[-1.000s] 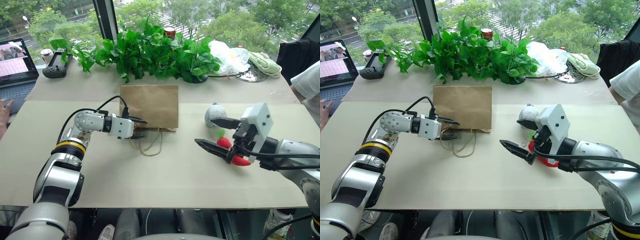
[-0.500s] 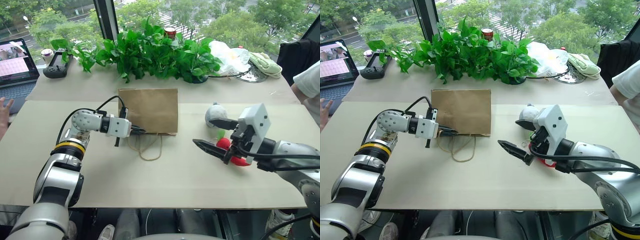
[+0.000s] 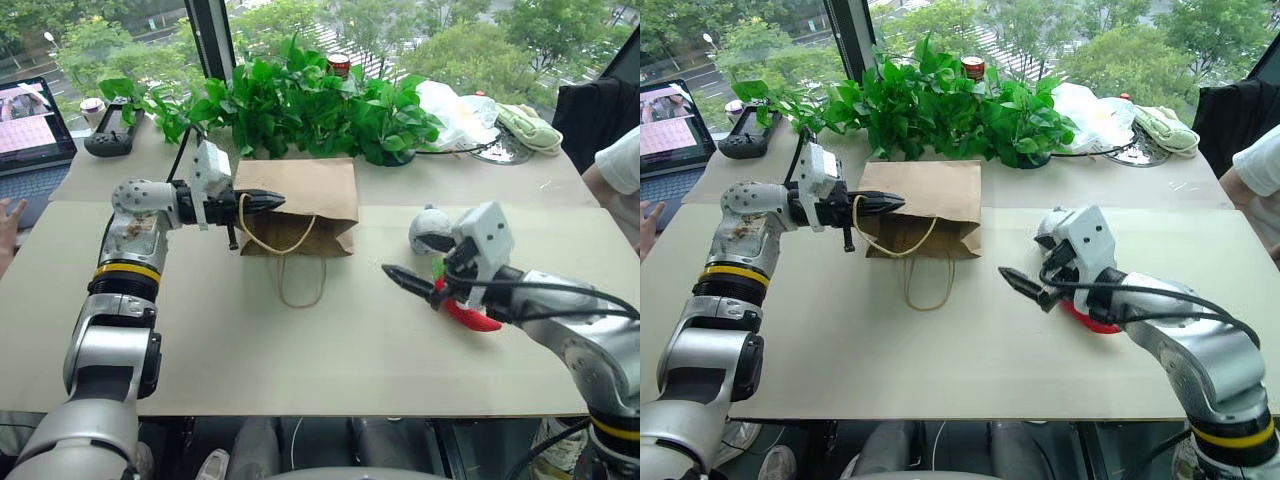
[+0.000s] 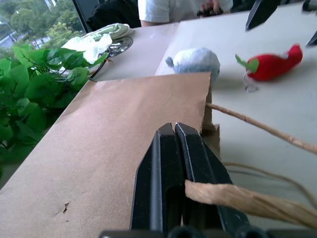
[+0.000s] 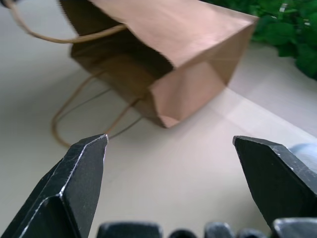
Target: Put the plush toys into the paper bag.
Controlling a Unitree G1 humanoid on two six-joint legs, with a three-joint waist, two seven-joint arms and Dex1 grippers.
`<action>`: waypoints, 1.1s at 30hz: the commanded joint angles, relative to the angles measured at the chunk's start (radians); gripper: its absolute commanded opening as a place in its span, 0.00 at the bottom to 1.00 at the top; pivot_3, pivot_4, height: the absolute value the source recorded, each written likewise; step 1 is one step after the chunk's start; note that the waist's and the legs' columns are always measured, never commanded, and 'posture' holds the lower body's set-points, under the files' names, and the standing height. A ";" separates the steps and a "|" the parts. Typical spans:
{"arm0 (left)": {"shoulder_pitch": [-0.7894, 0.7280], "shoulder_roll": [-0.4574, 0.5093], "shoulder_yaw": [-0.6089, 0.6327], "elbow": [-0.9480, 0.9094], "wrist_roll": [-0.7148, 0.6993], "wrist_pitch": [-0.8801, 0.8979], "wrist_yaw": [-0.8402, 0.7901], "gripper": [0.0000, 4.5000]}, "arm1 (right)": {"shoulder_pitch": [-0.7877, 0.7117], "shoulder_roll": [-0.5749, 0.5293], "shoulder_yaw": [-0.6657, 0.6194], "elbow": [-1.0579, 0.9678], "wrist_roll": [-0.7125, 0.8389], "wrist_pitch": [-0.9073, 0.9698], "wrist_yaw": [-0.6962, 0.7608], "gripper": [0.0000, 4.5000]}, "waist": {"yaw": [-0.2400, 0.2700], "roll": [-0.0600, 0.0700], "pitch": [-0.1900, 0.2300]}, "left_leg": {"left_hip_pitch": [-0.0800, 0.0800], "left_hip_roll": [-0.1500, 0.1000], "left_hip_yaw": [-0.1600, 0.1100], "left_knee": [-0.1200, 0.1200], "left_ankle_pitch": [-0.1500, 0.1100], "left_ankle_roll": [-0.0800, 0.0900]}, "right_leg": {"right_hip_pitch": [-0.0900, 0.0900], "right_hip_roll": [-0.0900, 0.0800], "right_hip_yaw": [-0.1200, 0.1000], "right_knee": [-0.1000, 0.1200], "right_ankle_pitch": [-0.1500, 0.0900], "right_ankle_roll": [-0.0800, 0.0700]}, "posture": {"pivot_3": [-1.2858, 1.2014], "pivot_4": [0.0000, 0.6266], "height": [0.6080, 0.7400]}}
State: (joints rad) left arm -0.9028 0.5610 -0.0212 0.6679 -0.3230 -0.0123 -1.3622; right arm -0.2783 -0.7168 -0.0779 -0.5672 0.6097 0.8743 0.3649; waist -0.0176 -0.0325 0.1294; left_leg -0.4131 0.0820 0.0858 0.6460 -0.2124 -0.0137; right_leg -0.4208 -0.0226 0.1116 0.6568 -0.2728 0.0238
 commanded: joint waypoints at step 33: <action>0.021 -0.020 0.030 -0.116 -0.016 0.075 0.029 0.00 | -0.177 0.208 -0.061 0.111 -0.172 -0.073 -0.017 1.00 | 0.001 0.000 0.000 | -0.002 0.000 0.000 -0.001 0.000 0.000 | -0.001 0.000 0.000 0.000 0.000 0.000 | 0.52 0.24 0.83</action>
State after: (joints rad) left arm -0.8690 0.5396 -0.0092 0.5832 -0.3338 0.0697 -1.3371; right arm -0.4722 -0.5054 -0.1337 -0.3372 0.3550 0.7688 0.2903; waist -0.0162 -0.0321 0.1292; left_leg -0.4148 0.0818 0.0855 0.6453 -0.2125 -0.0135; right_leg -0.4219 -0.0226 0.1116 0.6568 -0.2727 0.0236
